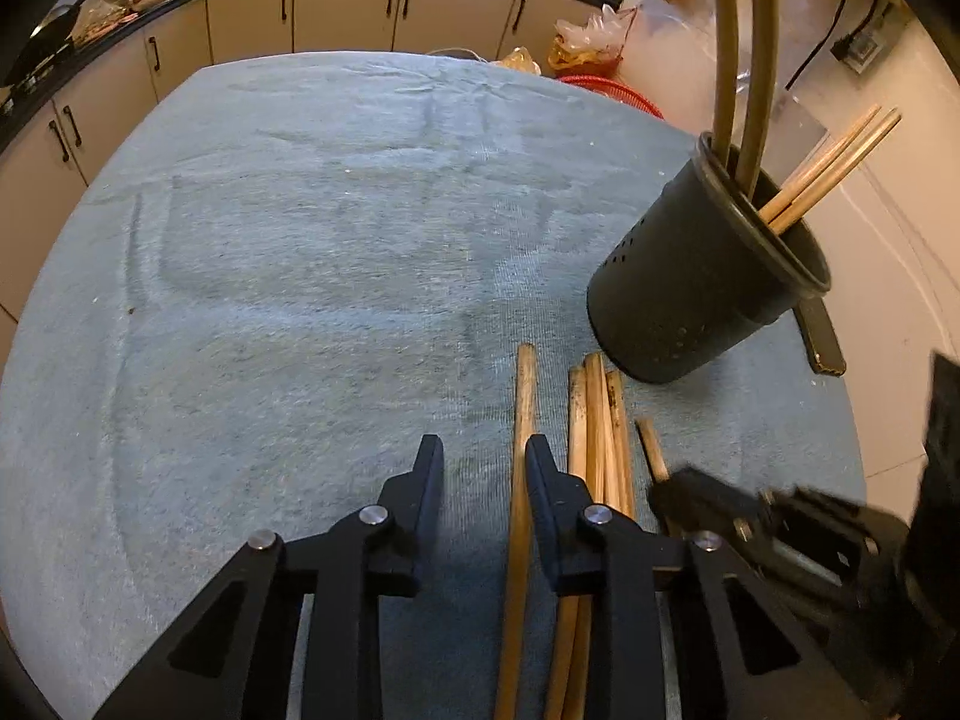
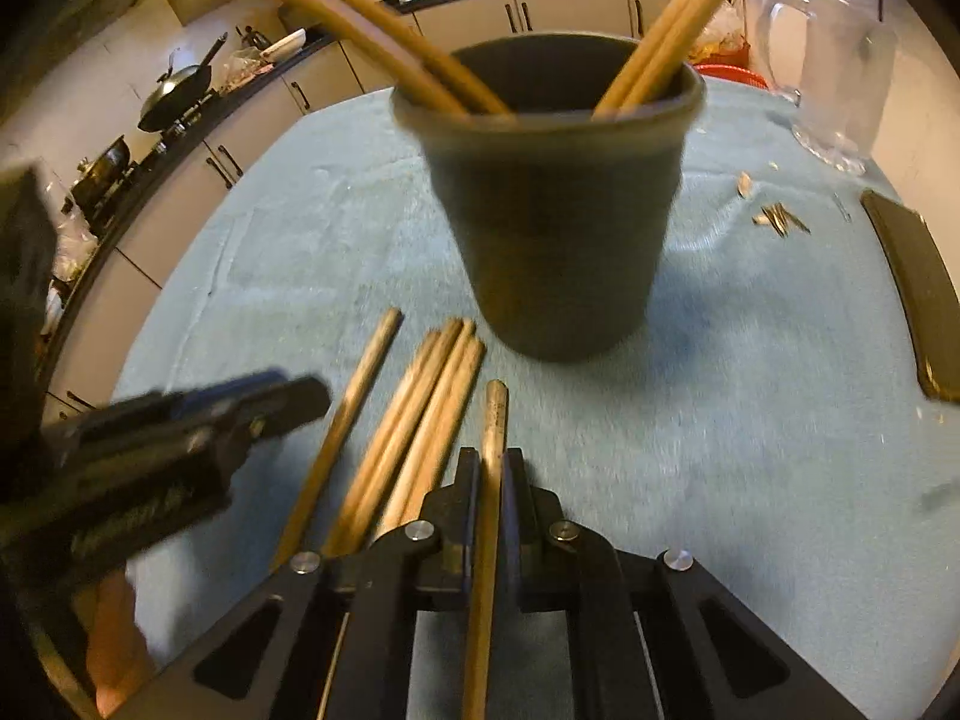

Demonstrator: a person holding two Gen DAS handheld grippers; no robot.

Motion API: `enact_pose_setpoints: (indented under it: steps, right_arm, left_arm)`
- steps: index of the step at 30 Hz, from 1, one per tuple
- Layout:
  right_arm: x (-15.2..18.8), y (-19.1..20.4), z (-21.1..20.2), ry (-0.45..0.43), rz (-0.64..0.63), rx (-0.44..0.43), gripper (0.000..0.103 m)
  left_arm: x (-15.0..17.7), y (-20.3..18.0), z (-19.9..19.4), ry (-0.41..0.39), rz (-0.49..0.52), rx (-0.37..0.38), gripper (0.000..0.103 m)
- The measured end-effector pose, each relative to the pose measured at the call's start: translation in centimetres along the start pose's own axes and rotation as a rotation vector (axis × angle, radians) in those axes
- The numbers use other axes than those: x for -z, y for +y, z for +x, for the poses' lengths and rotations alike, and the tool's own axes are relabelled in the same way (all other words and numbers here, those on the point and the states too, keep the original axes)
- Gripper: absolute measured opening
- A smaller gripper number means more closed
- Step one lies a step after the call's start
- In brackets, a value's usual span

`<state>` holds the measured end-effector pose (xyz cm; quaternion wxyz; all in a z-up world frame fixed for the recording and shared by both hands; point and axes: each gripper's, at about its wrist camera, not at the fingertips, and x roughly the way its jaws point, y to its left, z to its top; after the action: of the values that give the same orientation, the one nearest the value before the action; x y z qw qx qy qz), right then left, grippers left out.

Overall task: Organize utensils
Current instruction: 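Lower the left gripper onto a chopstick while the right gripper grasps another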

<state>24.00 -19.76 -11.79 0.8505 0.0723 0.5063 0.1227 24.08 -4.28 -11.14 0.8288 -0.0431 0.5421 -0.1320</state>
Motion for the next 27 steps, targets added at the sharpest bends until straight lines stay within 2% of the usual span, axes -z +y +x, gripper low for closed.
enact_pose_setpoints:
  steps: [6,8,9,15,17,21,23,25,27]
  right_arm:
    - [2.6,-0.6,-1.5,0.0,0.013,-0.023,0.009]
    - [3.4,-1.1,-2.1,0.0,0.018,-0.027,0.009]
    - [3.6,-1.2,-2.3,0.001,0.019,-0.028,0.009]
    - [4.8,-2.0,-2.8,0.0,0.033,-0.045,0.01]
    - [4.7,-2.0,-2.8,0.01,0.039,-0.046,0.01]
    - [3.4,-1.2,-2.1,0.039,0.01,-0.009,0.011]
    - [2.7,-0.3,-1.5,0.056,-0.026,0.016,0.011]
    - [2.3,0.1,-1.1,0.068,-0.045,0.028,0.012]
    - [2.1,0.9,-0.9,0.076,-0.077,0.048,0.012]
  left_arm:
    - [-0.6,-1.4,1.1,0.001,0.053,-0.045,0.025]
    - [-0.2,-1.9,1.2,-0.01,0.082,-0.093,0.016]
    - [0.0,-2.0,1.1,-0.014,0.084,-0.105,0.015]
    - [-0.6,-1.0,1.1,0.022,0.045,-0.033,0.019]
    - [-1.3,-1.0,1.4,0.026,0.045,-0.037,0.019]
    - [-2.7,-2.3,2.4,0.025,0.12,-0.108,0.019]
    - [-3.1,-2.6,2.8,0.014,0.146,-0.157,0.013]
    - [-3.3,-1.9,2.7,0.011,0.12,-0.142,0.008]
    - [-3.1,-0.7,2.3,0.009,0.08,-0.107,0.007]
